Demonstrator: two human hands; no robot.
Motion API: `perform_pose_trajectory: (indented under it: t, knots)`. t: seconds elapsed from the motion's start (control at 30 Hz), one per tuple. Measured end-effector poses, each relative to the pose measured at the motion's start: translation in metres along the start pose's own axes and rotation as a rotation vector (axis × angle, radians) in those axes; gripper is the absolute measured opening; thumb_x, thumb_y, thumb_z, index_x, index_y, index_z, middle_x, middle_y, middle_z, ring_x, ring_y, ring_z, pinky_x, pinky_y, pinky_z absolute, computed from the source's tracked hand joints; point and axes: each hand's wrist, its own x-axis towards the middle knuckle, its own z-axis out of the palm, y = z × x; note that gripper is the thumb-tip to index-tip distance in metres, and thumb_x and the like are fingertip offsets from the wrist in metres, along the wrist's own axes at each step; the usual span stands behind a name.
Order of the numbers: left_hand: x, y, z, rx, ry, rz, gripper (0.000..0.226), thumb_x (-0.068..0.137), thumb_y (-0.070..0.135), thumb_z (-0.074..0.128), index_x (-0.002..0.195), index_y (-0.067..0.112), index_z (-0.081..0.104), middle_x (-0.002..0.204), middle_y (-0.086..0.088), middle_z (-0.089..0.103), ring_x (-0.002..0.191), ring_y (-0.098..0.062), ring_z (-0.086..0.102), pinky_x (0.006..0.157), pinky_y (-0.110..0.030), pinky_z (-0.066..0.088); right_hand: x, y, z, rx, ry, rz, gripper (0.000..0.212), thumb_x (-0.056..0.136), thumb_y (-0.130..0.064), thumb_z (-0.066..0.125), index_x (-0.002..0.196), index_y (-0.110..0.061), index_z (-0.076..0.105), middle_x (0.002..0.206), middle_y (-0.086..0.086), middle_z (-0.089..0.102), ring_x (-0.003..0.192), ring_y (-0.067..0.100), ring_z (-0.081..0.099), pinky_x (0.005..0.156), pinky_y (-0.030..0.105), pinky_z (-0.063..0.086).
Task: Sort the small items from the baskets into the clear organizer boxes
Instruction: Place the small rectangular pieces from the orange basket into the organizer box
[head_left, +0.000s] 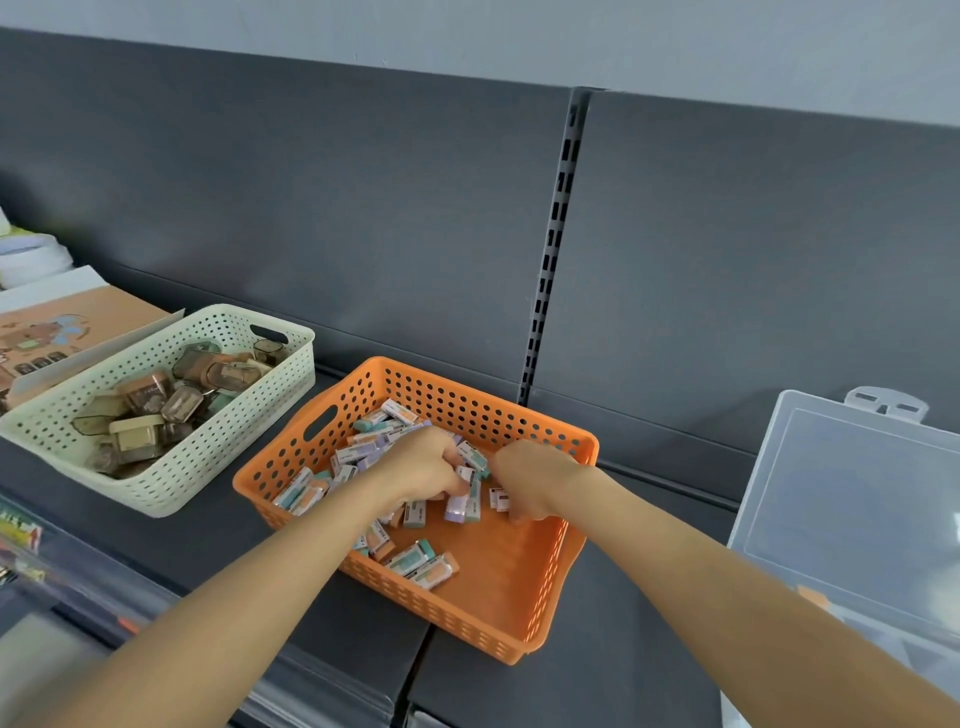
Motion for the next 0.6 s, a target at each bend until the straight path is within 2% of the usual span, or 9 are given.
perform_pose_trajectory:
  t: [0.07,0.17,0.27,0.33,0.4,0.43,0.5,0.57,0.6]
  knots:
    - [0.004,0.002,0.003,-0.035,0.001,-0.053,0.024,0.081,0.011,0.071,0.103,0.01,0.063,0.079,0.001,0.059,0.072,-0.015,0.058,0.061,-0.024,0.044,-0.001,0.0,-0.001,0.006,-0.016,0.011,0.02,0.079,-0.014,0.073,0.092,-0.007,0.059,0.084,0.006,0.055,0.078,0.024,0.057,0.067,0.032,0.052]
    - [0.009,0.004,0.009,-0.033,0.0,-0.108,0.019,0.078,0.016,0.074,0.09,0.012,0.061,0.079,-0.003,0.06,0.08,-0.021,0.06,0.072,-0.031,0.049,-0.004,0.0,0.001,0.004,-0.025,0.035,0.016,0.08,-0.011,0.071,0.089,-0.008,0.059,0.083,0.006,0.056,0.076,0.025,0.057,0.066,0.031,0.052]
    - [0.008,0.009,0.013,0.055,0.0,-0.144,0.031,0.076,0.021,0.075,0.1,0.011,0.059,0.093,-0.006,0.063,0.09,-0.023,0.062,0.079,-0.035,0.052,-0.009,0.003,-0.001,0.028,0.045,0.072,0.007,0.083,-0.005,0.065,0.085,-0.005,0.059,0.077,0.006,0.052,0.065,0.021,0.052,0.054,0.027,0.047]
    - [0.005,0.015,0.015,0.137,0.018,-0.161,0.031,0.076,0.019,0.073,0.099,0.009,0.057,0.087,-0.003,0.059,0.088,-0.022,0.061,0.074,-0.034,0.048,-0.013,0.008,-0.008,0.082,0.13,0.096,0.02,0.083,-0.005,0.062,0.069,-0.009,0.048,0.067,0.001,0.045,0.056,0.015,0.044,0.044,0.022,0.034]
    - [0.005,0.019,0.016,0.139,0.024,-0.192,0.029,0.073,0.016,0.073,0.094,0.009,0.056,0.074,-0.001,0.052,0.077,-0.019,0.056,0.06,-0.029,0.041,-0.022,0.014,-0.018,0.223,0.206,0.127,0.033,0.081,-0.007,0.064,0.063,-0.015,0.037,0.064,-0.001,0.041,0.057,0.018,0.044,0.044,0.023,0.03]
    - [0.006,0.022,0.017,0.117,0.023,-0.218,0.03,0.071,0.014,0.074,0.096,0.009,0.057,0.071,-0.001,0.051,0.072,-0.018,0.054,0.053,-0.026,0.036,-0.027,0.017,-0.023,0.321,0.24,0.145,0.035,0.078,-0.008,0.067,0.063,-0.015,0.036,0.065,-0.001,0.041,0.059,0.019,0.045,0.045,0.024,0.031]
    - [0.005,0.027,0.019,0.05,0.009,-0.26,0.049,0.073,0.014,0.076,0.118,0.006,0.056,0.077,-0.001,0.057,0.072,-0.014,0.057,0.048,-0.024,0.034,-0.038,0.021,-0.03,0.509,0.303,0.17,0.034,0.074,-0.012,0.075,0.067,-0.011,0.041,0.069,0.003,0.048,0.06,0.024,0.054,0.048,0.026,0.037]
    - [0.005,0.029,0.023,-0.034,-0.032,-0.284,0.067,0.076,0.015,0.077,0.133,0.007,0.044,0.097,-0.004,0.061,0.081,-0.014,0.061,0.056,-0.023,0.043,-0.048,0.023,-0.031,0.679,0.374,0.18,0.03,0.073,-0.014,0.077,0.076,-0.006,0.049,0.077,0.01,0.057,0.067,0.03,0.064,0.052,0.028,0.042]
    - [0.005,0.03,0.026,-0.046,-0.046,-0.278,0.067,0.077,0.015,0.077,0.134,0.008,0.043,0.108,-0.006,0.06,0.091,-0.018,0.06,0.064,-0.024,0.045,-0.053,0.024,-0.032,0.752,0.424,0.182,0.029,0.073,-0.014,0.078,0.081,-0.003,0.052,0.082,0.011,0.062,0.07,0.031,0.067,0.053,0.029,0.044]
